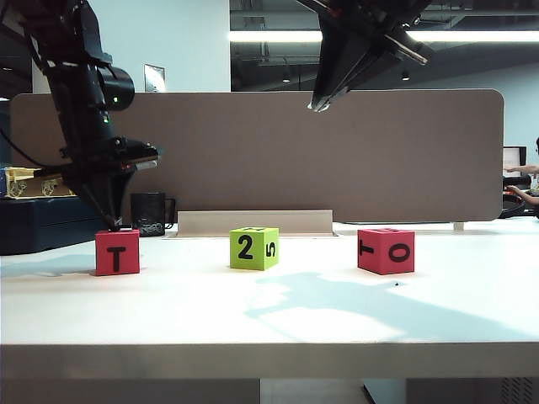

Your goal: Select the appropriate blocks from the scattered letter blocks on the table and arrange them in a row to spell out "THU".

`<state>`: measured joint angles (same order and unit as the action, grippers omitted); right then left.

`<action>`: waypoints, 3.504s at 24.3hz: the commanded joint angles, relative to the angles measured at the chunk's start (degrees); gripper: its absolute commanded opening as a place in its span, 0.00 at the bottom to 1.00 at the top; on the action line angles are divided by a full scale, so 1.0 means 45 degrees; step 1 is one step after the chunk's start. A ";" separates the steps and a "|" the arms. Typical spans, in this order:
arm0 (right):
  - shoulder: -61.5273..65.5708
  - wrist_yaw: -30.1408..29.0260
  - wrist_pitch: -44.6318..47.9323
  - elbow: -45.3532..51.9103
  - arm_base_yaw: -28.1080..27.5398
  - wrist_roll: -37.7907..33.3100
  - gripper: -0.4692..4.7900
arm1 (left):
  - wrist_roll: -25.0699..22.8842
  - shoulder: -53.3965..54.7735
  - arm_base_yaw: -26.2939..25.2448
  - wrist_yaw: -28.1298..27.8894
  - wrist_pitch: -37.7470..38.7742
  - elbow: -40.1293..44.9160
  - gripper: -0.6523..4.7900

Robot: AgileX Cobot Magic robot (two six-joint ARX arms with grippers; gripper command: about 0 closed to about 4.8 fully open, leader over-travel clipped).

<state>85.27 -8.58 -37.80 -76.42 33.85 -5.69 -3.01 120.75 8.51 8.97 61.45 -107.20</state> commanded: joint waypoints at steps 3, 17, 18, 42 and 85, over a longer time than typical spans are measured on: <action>-0.0039 0.0029 0.0165 -0.0053 0.0019 0.0024 0.08 | -0.0005 0.0092 0.0010 0.0049 -0.0359 -0.0015 0.11; -0.0039 0.0029 0.0024 -0.0053 0.0019 0.0019 0.08 | 0.0010 0.0816 0.0010 -0.0627 -0.1807 -0.0015 0.11; -0.0039 0.0024 0.0019 -0.0053 0.0019 0.0019 0.08 | 0.0005 0.0937 0.0010 -0.0695 -0.1987 -0.0015 0.11; -0.0039 0.0034 -0.0019 -0.0034 0.0019 -0.0015 0.08 | 0.0291 0.0500 0.0005 -0.2817 -0.5056 -0.0461 0.39; 0.1894 0.2351 0.1967 -0.0058 -0.2487 0.0282 0.08 | 0.2059 0.0170 0.1588 -0.0238 -0.1598 -0.0840 0.71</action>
<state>94.08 1.87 -28.67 -76.34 23.38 -4.43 6.46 121.71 14.72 6.26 54.65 -110.85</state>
